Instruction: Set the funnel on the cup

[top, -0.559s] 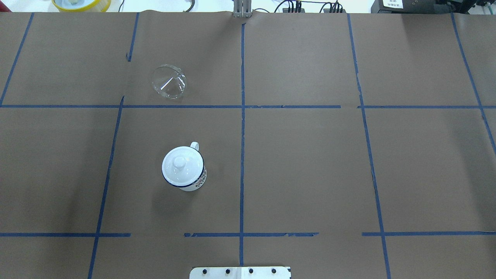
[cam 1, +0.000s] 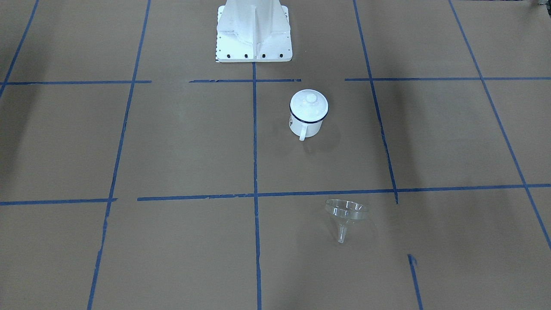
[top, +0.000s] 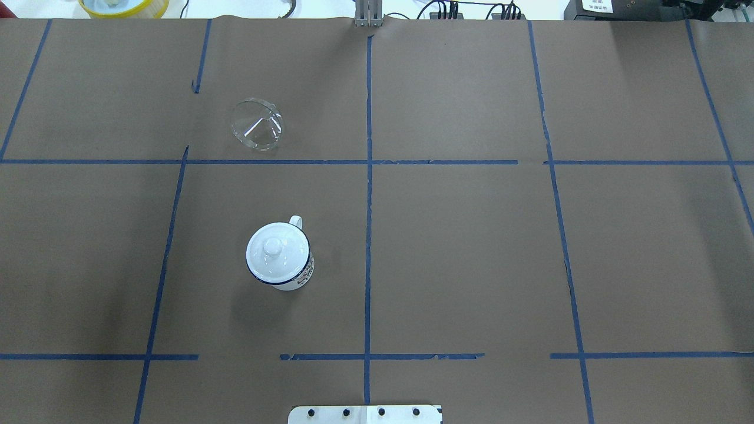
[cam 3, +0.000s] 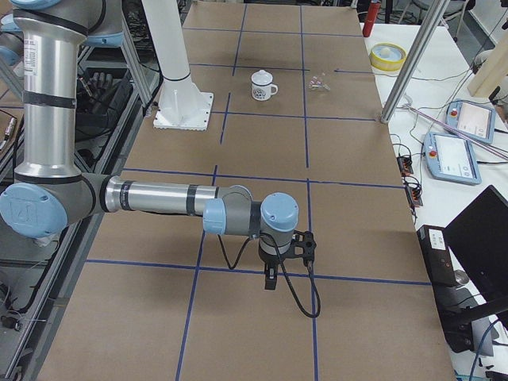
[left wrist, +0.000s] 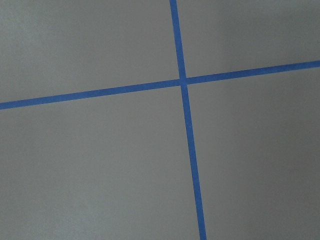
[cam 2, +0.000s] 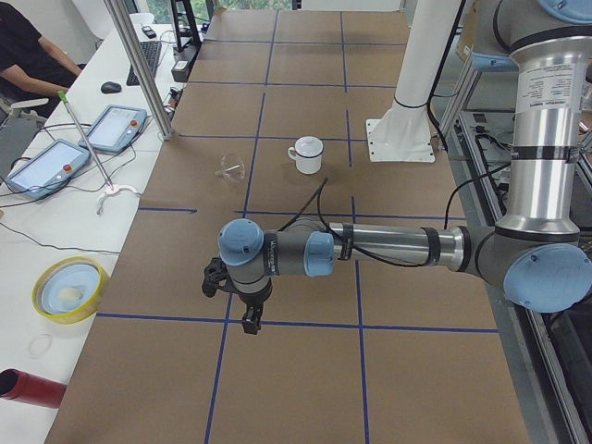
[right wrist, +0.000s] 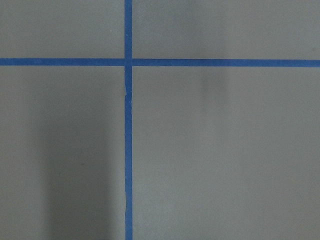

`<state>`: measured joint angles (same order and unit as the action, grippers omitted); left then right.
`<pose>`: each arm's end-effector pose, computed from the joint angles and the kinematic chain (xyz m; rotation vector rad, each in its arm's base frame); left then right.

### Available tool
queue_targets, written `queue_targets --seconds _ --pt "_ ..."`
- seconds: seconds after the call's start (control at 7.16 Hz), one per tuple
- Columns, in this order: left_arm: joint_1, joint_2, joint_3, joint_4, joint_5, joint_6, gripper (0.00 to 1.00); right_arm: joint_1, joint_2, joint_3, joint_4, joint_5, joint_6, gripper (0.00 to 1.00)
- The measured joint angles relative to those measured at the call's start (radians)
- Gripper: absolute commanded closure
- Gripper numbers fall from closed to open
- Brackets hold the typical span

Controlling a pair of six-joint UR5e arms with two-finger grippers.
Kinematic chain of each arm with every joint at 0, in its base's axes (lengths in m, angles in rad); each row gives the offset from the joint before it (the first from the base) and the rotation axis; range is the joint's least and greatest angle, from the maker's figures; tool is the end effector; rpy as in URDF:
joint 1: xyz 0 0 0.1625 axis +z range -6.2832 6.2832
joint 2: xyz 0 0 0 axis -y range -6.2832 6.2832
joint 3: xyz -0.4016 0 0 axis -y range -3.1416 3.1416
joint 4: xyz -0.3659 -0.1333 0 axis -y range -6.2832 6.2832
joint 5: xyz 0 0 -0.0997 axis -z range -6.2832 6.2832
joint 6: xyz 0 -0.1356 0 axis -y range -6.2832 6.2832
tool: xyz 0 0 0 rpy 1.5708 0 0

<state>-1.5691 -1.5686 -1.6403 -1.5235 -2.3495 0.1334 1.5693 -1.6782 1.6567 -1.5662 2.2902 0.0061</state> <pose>-0.0373 -0.4659 0.6340 0.0702 0.7764 0.1360 0.0433 -0.4208 0.6733 -0.0189 -0.7193 0.0105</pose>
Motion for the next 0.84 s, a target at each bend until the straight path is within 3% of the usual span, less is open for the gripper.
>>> queue_targets --seconds 0.42,0.84 --pt "0.017 -0.089 -0.101 0.007 0.004 -0.151 0.0 0.0 0.0 -0.001 0.0 0.0 0.0 0.0" --pt "0.154 -0.114 -0.34 0.012 0.007 -0.447 0.0 0.0 0.0 0.0 0.0 0.0 0.0 0.0"
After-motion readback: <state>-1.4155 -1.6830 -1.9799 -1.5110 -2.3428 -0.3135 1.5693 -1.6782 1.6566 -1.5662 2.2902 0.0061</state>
